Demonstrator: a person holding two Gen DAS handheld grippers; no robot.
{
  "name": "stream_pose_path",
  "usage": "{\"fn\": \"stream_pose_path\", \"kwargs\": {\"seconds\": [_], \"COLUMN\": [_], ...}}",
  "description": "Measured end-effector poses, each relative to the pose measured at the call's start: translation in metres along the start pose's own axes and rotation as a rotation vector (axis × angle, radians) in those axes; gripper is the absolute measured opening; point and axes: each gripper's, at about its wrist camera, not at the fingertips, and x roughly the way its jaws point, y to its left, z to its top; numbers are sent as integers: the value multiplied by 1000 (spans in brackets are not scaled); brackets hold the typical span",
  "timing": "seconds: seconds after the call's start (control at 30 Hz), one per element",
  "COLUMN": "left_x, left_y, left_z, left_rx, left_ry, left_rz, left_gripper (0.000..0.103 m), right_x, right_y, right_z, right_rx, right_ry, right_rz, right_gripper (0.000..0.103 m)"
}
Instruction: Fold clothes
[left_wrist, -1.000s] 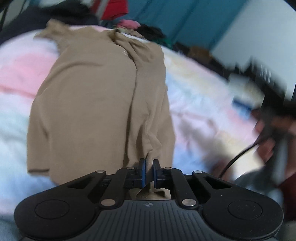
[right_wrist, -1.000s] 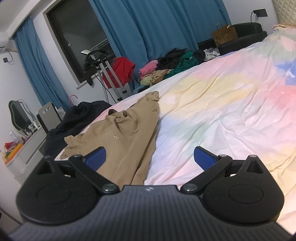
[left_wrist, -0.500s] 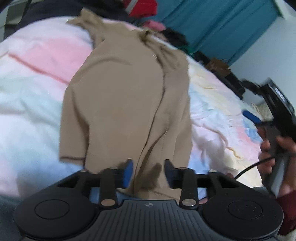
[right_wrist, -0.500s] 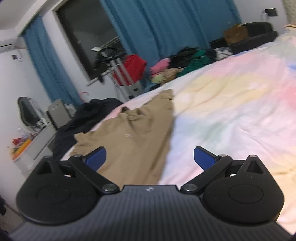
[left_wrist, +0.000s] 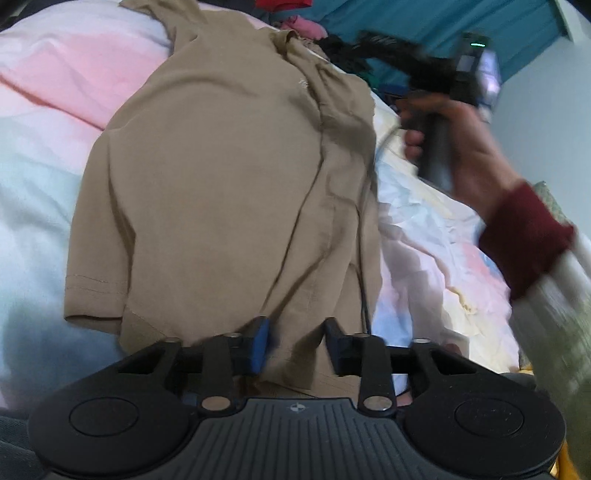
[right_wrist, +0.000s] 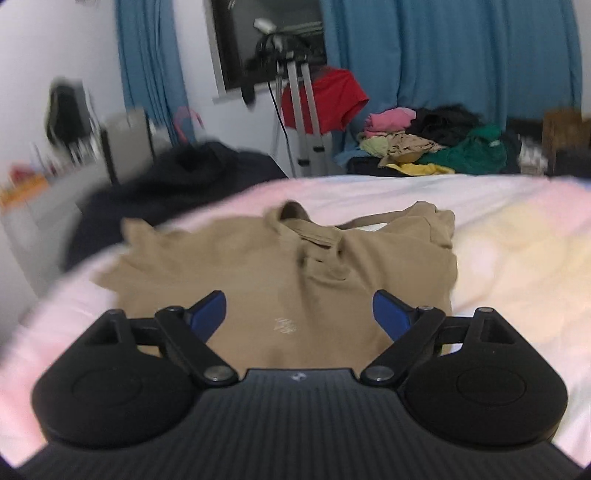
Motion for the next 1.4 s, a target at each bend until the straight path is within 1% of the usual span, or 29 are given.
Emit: {"fn": "stream_pose_path", "kwargs": {"seconds": [0.03,0.07,0.1,0.13,0.17,0.2,0.23,0.27,0.3,0.33,0.37,0.4,0.5,0.57,0.63,0.7,0.77,0.8,0.83,0.87,0.9,0.97,1.0,1.07,1.1,1.17,1.3,1.4], "left_x": [1,3,4,5,6,6,5,5,5,5,2,-1,-5,-8,-11,-14,-16,-18,-19,-21,-24,-32,-35,-43,-46,-53,-66,-76], "left_y": [2,5,6,7,8,8,7,8,9,9,9,9,10,10,11,11,11,11,10,5,2,-6,-10,-17,-21,-30,-40,-48], "left_z": [0,1,1,1,2,3,3,3,4,5,4,3,4,4,5,5,6,6,7,8,9,11,12,13,13,12,7,4], "left_rx": [-8,-15,-17,-14,-9,-4,1,8,12,11,9,8,17,22,28,34,40,43,49,69,95,146,172,221,244,286,314,333], "left_ry": [5,14,18,22,23,24,21,17,14,10,4,-1,-15,-25,-34,-43,-53,-57,-63,-73,-94,-136,-157,-198,-218,-257,-309,-348], "left_rz": [-1,-2,-5,-6,-8,-11,-19,-30,-42,-55,-69,-80,-64,-53,-42,-32,-21,-16,-9,8,24,55,70,106,125,155,181,201], "left_gripper": [13,8,8,7,6,6,5,5,5,4,4,4,4,4,5,5,12,16,34,48,53,62,65,77,78,79,81,81], "right_x": [18,35,48,61,74,85,88,90,92,91,88,85,77,80,88,101,106,106,105,102,98,81,71,51,40,14,-38,-82], "right_y": [0,-1,-6,-10,-15,-18,-19,-19,-19,-15,-12,-8,-2,3,8,9,6,4,2,1,0,3,4,6,6,8,12,17], "right_z": [-2,-4,-7,-8,-10,-11,-10,-8,-6,-2,3,9,27,36,37,34,30,28,28,27,27,26,26,26,26,22,14,1], "right_rx": [-20,-36,-36,-25,-14,-3,8,20,24,1,-17,-33,-45,-56,-89,-111,-87,-61,-32,-12,5,8,3,14,24,34,54,78], "right_ry": [13,25,37,51,65,74,62,50,38,21,-1,-23,-83,-86,-66,-36,-26,-23,-16,-10,-8,-43,-62,-67,-67,-84,-114,-134], "right_rz": [-16,-32,-50,-72,-93,-110,-108,-106,-105,-107,-93,-77,-35,-40,-66,-95,-102,-99,-90,-76,-63,-47,-43,-24,-13,-14,-18,-14], "right_gripper": [88,87,85,73,68,69,66,51,31,17,13,13,13,13,13,13,14,18,22,39,67,92,90,90,90,90,90,90]}}
